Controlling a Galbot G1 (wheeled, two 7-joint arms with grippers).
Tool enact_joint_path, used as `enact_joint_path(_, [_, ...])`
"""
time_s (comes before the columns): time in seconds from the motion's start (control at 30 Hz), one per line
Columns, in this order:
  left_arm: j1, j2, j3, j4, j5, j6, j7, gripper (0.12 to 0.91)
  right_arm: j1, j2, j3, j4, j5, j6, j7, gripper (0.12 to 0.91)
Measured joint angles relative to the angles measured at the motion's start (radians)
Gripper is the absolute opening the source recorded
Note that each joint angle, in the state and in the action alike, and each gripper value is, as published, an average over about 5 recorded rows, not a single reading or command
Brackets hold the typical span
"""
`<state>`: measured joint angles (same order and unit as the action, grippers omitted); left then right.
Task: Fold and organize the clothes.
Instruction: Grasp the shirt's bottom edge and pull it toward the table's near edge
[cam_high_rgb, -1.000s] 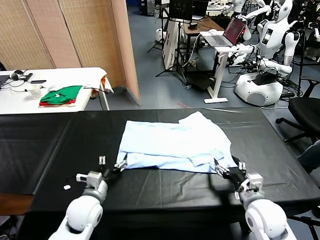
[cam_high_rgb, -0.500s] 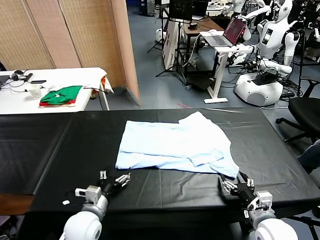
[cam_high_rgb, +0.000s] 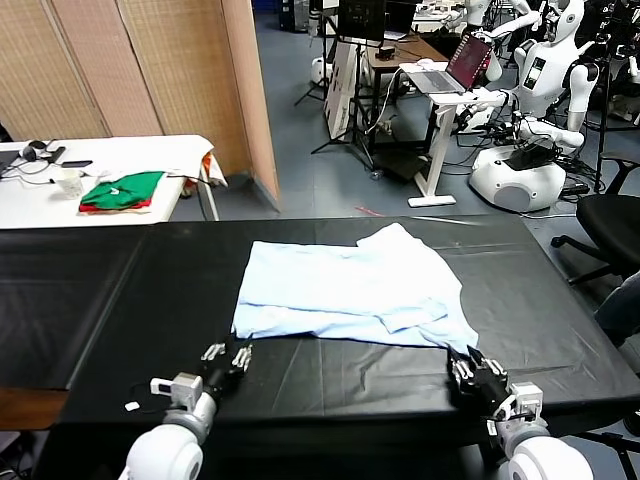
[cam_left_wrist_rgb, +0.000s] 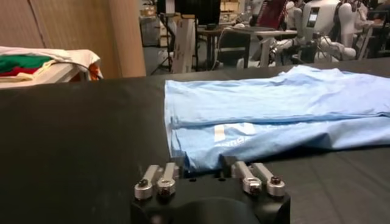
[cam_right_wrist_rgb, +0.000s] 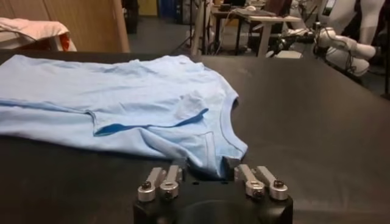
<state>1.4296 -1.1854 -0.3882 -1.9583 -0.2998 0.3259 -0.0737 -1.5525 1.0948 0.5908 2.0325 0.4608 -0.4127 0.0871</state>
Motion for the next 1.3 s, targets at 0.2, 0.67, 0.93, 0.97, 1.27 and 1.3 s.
enact_joint_path(0.2, [0.009, 0.014, -0.002, -0.009, 0.007, 0.007, -0.005, 0.146, -0.031, -0.014, 0.010, 0.046, 0.045, -0.070, 0.044, 0.141])
enact_joint_path(0.67, [0.133, 0.101, -0.089, -0.130, 0.067, 0.066, -0.061, 0.145, -0.130, -0.072, 0.000, 0.188, 0.108, -0.200, 0.071, 0.141])
enact_joint_path(0.93, [0.290, 0.104, -0.168, -0.231, 0.116, 0.075, -0.071, 0.145, -0.162, -0.090, -0.007, 0.233, 0.099, -0.219, 0.065, 0.141])
enact_joint_path(0.97, [0.309, 0.103, -0.177, -0.240, 0.116, 0.075, -0.072, 0.145, -0.162, -0.092, -0.010, 0.237, 0.098, -0.223, 0.064, 0.141])
enact_joint_path(1.27, [0.431, 0.078, -0.246, -0.299, 0.104, 0.078, -0.087, 0.145, -0.168, -0.116, -0.019, 0.262, 0.073, -0.258, 0.055, 0.305])
enact_joint_path(1.3, [0.438, 0.074, -0.247, -0.303, 0.103, 0.081, -0.092, 0.147, -0.171, -0.118, -0.018, 0.267, 0.071, -0.260, 0.052, 0.361])
